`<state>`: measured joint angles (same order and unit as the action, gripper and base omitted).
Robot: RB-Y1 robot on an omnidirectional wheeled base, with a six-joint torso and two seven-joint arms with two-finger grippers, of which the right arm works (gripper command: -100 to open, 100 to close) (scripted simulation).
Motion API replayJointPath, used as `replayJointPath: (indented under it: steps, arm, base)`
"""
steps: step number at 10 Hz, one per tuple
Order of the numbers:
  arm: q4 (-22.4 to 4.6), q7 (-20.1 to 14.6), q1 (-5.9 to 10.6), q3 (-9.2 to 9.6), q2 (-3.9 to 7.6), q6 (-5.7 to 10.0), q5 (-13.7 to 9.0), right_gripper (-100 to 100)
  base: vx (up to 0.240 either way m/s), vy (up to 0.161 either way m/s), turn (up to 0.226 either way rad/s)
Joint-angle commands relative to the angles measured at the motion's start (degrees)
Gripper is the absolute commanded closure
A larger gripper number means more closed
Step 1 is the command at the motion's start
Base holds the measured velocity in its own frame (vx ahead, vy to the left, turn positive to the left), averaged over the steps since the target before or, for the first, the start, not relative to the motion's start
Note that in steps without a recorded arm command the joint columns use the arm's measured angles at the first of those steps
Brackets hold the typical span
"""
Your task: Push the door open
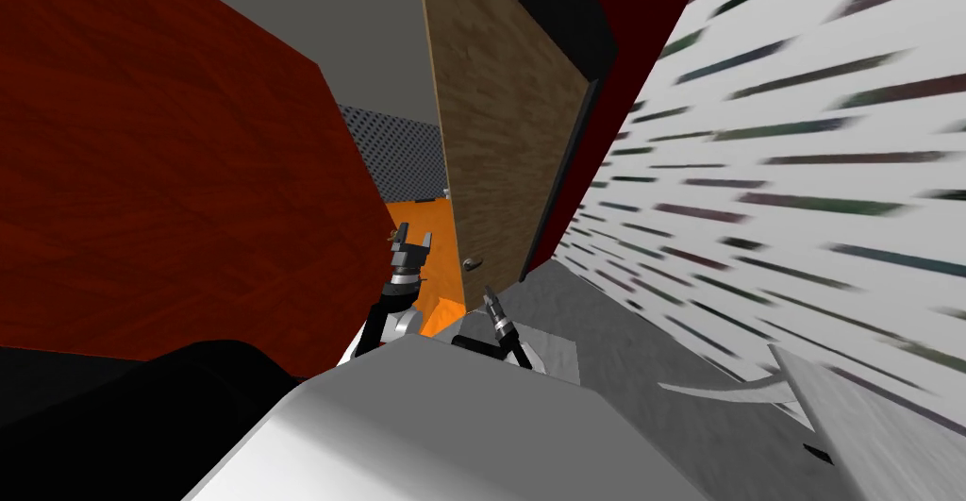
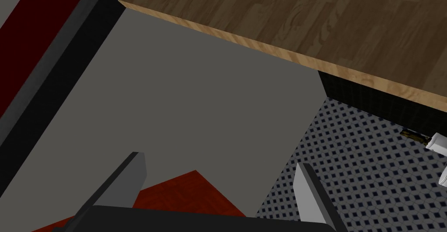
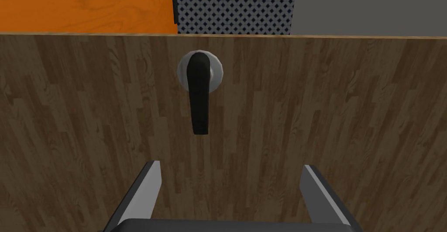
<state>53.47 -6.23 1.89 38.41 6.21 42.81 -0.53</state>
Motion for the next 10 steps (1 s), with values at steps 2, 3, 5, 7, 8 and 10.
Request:
replayJointPath:
  steps: [2,3,5,7,8,10]
  arm:
    - [-2.74,-0.26,1.03,1.2,-0.02,0.3,-0.03,-100]
    - [-3.26,-0.29,1.21,1.42,-0.03,0.36,-0.03,-100]
    - [-5.29,-0.41,1.92,2.31,-0.1,0.61,-0.04,-100]
    - [-5.42,-0.2,1.87,1.79,-0.36,0.84,-0.06,-100]
    - [-5.56,-0.14,1.87,1.7,-0.42,0.91,-0.06,-100]
    - [-6.04,0.07,1.85,1.39,-0.67,1.17,-0.07,-100]
  base:
    - [0.134,0.017,-0.008]
    - [0.119,0.014,-0.003]
    - [0.129,0.007,-0.007]
    - [0.089,0.038,0.019]
    - [0.142,0.124,0.03]
    - [0.157,0.11,0.024]
